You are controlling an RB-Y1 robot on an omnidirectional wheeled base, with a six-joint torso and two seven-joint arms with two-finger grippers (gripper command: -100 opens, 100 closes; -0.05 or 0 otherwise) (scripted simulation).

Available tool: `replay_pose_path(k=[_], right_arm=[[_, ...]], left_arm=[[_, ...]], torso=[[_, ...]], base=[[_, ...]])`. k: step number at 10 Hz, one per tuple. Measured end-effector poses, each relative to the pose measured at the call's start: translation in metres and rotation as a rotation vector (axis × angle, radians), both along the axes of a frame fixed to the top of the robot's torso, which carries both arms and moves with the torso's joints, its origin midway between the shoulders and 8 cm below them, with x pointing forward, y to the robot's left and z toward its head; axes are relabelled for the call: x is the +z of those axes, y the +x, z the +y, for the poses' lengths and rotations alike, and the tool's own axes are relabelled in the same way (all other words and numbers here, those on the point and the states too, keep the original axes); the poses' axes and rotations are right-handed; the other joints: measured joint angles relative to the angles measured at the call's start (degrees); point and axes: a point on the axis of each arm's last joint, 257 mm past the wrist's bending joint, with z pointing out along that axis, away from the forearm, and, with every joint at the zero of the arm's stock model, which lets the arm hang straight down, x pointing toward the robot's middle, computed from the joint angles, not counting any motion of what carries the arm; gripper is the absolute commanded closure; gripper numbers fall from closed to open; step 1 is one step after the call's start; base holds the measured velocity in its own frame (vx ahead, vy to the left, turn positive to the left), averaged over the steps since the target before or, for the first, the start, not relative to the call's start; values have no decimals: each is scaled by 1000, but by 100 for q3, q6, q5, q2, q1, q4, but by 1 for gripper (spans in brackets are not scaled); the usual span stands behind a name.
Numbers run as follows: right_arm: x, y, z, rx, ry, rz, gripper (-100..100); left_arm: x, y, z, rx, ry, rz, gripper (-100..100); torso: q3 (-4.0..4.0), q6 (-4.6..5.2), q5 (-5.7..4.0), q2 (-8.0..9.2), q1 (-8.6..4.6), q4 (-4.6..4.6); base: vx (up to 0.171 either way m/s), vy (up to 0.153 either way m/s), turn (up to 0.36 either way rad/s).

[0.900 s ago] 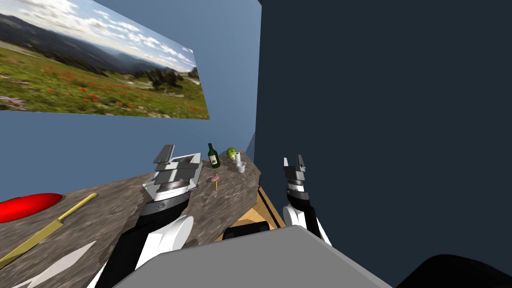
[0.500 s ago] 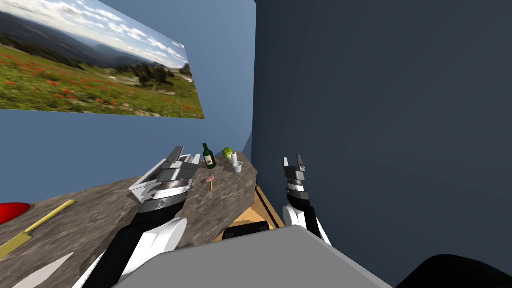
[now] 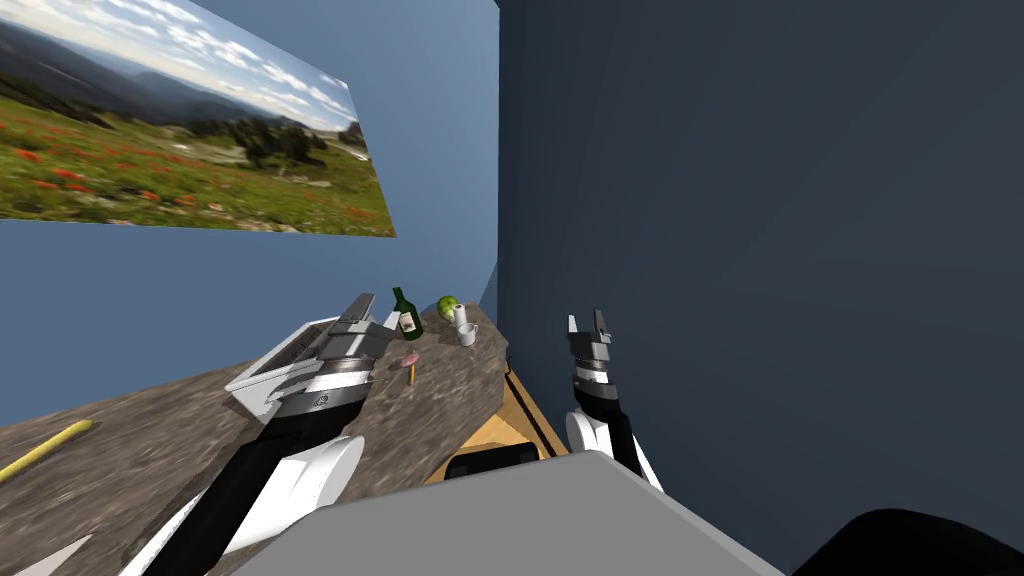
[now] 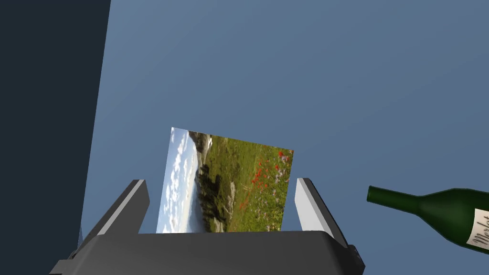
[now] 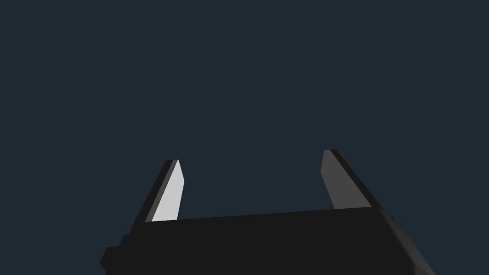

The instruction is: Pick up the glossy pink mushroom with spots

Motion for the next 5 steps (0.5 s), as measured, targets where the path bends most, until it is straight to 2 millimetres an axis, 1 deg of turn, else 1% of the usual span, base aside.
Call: replay_pose_path(k=[1, 5], right_arm=[[0, 0, 0, 0, 0, 0, 0], [0, 0, 0, 0, 0, 0, 0]], left_arm=[[-4, 2, 5, 14, 11, 26, -100], [-19, 13, 21, 57, 29, 117, -100]], torso=[[2, 0, -1, 3, -5, 0], [0, -1, 0, 0, 0, 0]], base=[[-15, -44, -33], [-13, -43, -85]])
